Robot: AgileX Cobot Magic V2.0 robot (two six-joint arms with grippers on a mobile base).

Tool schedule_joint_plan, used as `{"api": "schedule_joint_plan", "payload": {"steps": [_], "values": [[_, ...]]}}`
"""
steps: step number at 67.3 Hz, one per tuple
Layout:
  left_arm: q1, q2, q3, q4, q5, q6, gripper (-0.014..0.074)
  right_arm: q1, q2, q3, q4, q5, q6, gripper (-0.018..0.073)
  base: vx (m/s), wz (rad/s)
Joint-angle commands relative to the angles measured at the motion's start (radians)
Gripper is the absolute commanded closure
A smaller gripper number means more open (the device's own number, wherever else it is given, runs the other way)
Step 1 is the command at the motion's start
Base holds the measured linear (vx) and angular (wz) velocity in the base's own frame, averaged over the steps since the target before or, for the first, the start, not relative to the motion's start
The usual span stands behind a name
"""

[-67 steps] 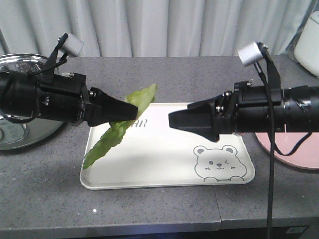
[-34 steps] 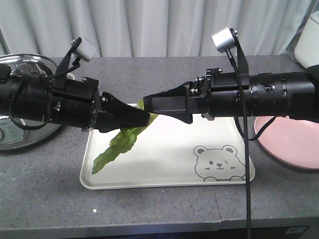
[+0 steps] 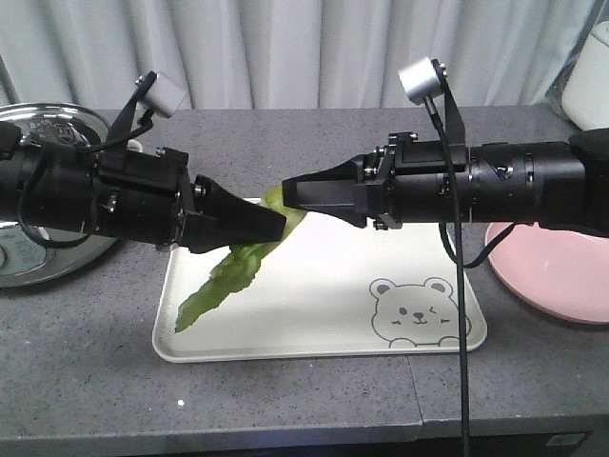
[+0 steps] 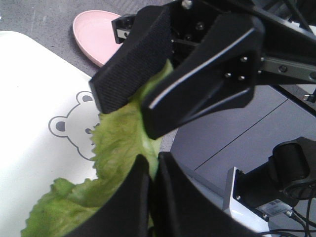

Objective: Transfer vegetables to tray and serve
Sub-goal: 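Hand the lettuce leaf from the left gripper to the right gripper, then carry the leaf with the right gripper and release it onto the pink plate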

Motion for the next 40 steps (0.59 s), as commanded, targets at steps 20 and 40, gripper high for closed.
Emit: {"api": "schedule_joint_plan", "payload": {"steps": [20, 40], "values": [[-0.005, -0.033, -0.027, -0.08, 0.008, 0.002, 0.0585, 0.001, -0.032, -0.03, 0.066, 0.022, -0.034, 0.0568, 0.0, 0.0], [-0.005, -0.036, -0.027, -0.08, -0.002, 0.002, 0.0224, -0.01, -0.054, -0.03, 0.043, -0.005, -0.034, 0.0564, 0.0, 0.0]]}}
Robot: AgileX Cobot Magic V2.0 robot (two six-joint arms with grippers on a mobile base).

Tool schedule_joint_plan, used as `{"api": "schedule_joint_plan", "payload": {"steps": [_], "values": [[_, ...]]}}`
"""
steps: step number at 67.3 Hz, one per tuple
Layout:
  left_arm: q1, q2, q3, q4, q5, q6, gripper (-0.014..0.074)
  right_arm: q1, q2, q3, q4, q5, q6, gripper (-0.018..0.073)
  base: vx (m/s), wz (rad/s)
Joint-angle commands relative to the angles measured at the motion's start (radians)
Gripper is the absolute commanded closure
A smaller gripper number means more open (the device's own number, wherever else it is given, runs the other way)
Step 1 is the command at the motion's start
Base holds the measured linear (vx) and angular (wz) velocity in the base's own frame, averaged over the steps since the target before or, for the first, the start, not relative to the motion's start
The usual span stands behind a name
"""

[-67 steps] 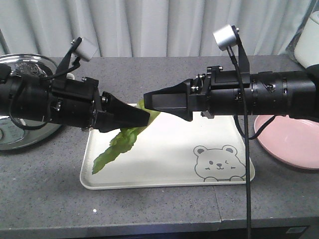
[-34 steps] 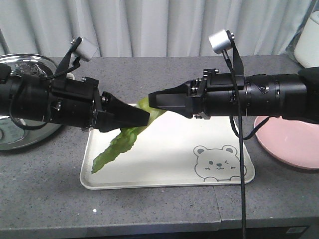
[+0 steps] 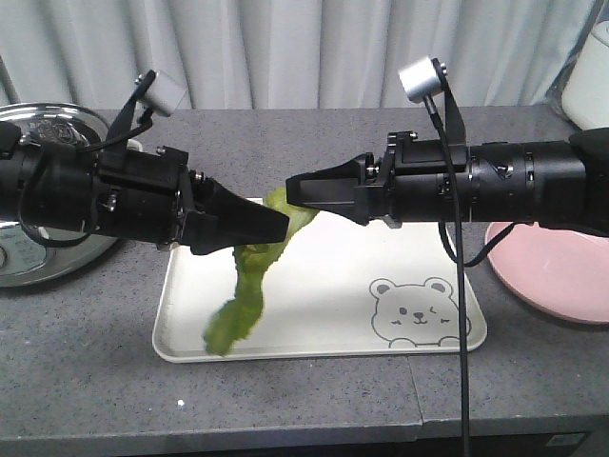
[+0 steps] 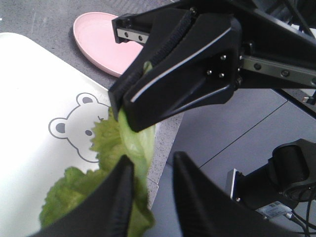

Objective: Transfer vegetables to tray and serve
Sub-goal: 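Carry the leaf with the right gripper and release it onto the pink plate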

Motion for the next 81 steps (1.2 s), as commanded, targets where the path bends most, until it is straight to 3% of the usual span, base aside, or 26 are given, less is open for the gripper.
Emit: {"api": "schedule_joint_plan", "payload": {"steps": [1, 6, 13, 27, 42, 57, 69, 81], "values": [[-0.005, -0.036, -0.028, -0.074, 0.001, 0.002, 0.0205, -0.014, -0.057, -0.029, 0.038, -0.007, -0.012, 0.0564, 0.0, 0.0], [-0.002, -0.036, -0.028, -0.073, -0.002, 0.002, 0.012, -0.031, -0.088, -0.029, -0.004, -0.031, -0.004, 0.0564, 0.0, 0.0], [-0.002, -0.036, -0.028, -0.073, -0.002, 0.002, 0.0065, -0.07, -0.155, -0.029, -0.145, -0.083, 0.063, 0.0564, 0.0, 0.0], [-0.002, -0.036, -0.028, -0.073, -0.002, 0.002, 0.0062, -0.199, -0.303, -0.029, -0.52, -0.132, 0.323, 0.0564, 0.0, 0.0], [-0.002, -0.036, -0.028, -0.073, -0.002, 0.002, 0.0062, -0.392, -0.392, -0.029, -0.818, -0.134, 0.593, 0.0564, 0.0, 0.0], [-0.002, -0.036, -0.028, -0.073, -0.001, 0.002, 0.0062, -0.52, -0.375, -0.029, -0.997, -0.202, 0.764, 0.0564, 0.0, 0.0], [-0.002, -0.036, -0.028, -0.073, 0.0, 0.002, 0.0062, -0.532, -0.321, -0.029, -1.114, -0.293, 0.823, 0.0564, 0.0, 0.0], [-0.002, -0.036, -0.028, -0.073, 0.002, 0.002, 0.0062, -0.532, -0.248, -0.029, -1.127, -0.4, 0.812, 0.0564, 0.0, 0.0]]}}
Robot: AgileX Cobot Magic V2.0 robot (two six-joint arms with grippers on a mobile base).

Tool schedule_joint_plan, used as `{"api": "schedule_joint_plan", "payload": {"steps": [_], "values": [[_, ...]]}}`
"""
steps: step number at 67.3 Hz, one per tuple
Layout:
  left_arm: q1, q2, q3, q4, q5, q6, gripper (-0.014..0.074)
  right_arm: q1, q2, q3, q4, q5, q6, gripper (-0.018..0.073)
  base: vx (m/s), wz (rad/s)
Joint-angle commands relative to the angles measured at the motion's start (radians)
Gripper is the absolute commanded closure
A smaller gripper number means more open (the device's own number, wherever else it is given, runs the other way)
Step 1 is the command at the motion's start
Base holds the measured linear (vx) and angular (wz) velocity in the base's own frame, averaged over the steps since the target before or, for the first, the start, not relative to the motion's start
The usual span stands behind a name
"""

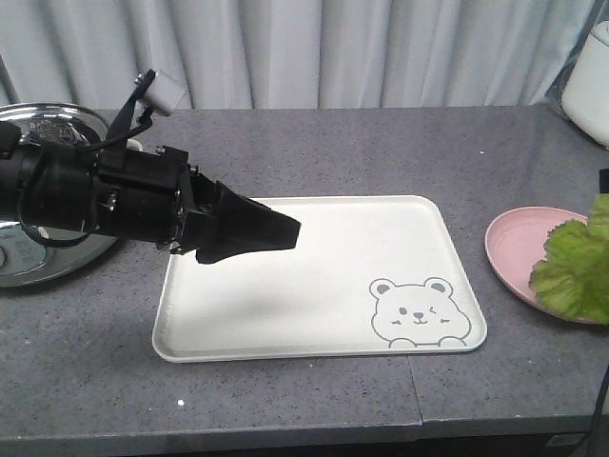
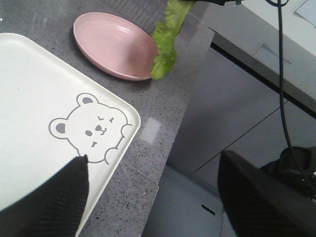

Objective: Transfer vegetables to tray and serve
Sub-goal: 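Carry the leaf with the right gripper and release it onto the pink plate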

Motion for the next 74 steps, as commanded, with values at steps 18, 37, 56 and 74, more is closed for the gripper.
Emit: {"api": "schedule_joint_plan", "payload": {"steps": [18, 37, 56, 74], "values": [[-0.002, -0.036, -0.028, -0.073, 0.002, 0.002, 0.0062, -0.008, 0.134, -0.029, 0.01, -0.247, -0.017, 0.0561, 0.0, 0.0], [-0.002, -0.036, -0.028, -0.073, 0.002, 0.002, 0.0062, -0.008, 0.256, -0.029, 0.013, -0.345, -0.017, 0.0509, 0.0, 0.0], [-0.002, -0.036, -0.028, -0.073, 0.002, 0.002, 0.0062, -0.008, 0.294, -0.029, 0.014, -0.383, -0.017, 0.0208, 0.0, 0.0], [-0.002, -0.036, -0.028, -0.073, 0.002, 0.002, 0.0062, -0.008, 0.226, -0.029, 0.009, -0.384, -0.039, 0.0122, 0.0, 0.0]]}}
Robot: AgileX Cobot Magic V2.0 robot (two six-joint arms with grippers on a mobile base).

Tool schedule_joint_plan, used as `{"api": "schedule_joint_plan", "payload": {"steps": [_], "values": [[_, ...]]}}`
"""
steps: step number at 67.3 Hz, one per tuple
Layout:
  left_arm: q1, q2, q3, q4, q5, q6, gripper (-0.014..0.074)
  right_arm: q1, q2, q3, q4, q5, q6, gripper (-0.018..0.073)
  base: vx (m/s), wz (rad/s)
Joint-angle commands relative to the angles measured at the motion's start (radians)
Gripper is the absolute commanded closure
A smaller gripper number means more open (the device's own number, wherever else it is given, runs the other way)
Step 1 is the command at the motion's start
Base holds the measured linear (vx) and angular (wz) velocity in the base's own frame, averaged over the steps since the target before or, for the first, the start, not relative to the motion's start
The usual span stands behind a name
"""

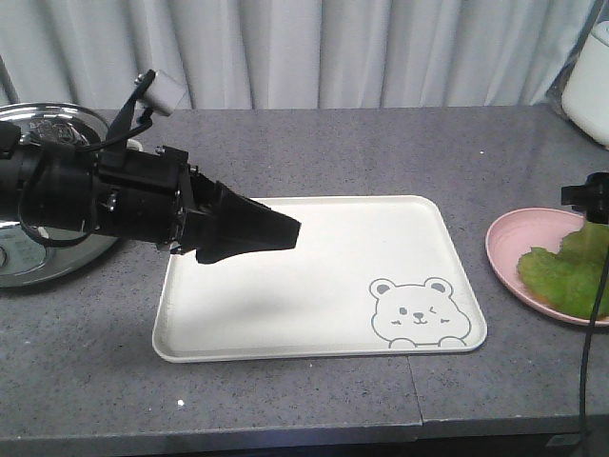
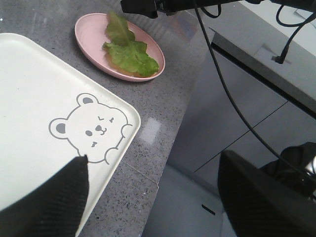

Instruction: Transfer vegetables to tray and serve

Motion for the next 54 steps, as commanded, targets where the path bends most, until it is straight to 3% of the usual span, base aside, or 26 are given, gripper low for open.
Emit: {"api": "schedule_joint_plan", "payload": {"steps": [1, 10, 17, 25, 37, 54], "values": [[-0.002, -0.036, -0.028, -0.073, 0.002, 0.002, 0.0062, -0.007, -0.087, -0.029, 0.005, -0.052, -0.014, 0.0121, 0.0, 0.0], [-0.002, -0.036, -0.028, -0.073, 0.002, 0.002, 0.0062, -0.007, -0.167, -0.029, -0.01, 0.003, -0.001, 0.0121, 0.0, 0.0], [-0.002, -0.036, -0.028, -0.073, 0.002, 0.002, 0.0062, -0.011, -0.209, -0.047, -0.05, 0.074, 0.074, 0.0121, 0.0, 0.0], [-0.002, -0.036, -0.028, -0.073, 0.002, 0.002, 0.0062, -0.077, -0.203, -0.131, -0.071, 0.256, 0.183, 0.0121, 0.0, 0.0], [-0.002, -0.036, -0.028, -0.073, 0.002, 0.002, 0.0062, -0.171, -0.151, -0.231, -0.081, 0.472, 0.183, 0.0121, 0.0, 0.0], [-0.002, -0.036, -0.028, -0.073, 0.002, 0.002, 0.0062, -0.183, -0.079, -0.241, -0.169, 0.498, 0.188, 0.0121, 0.0, 0.0]]}}
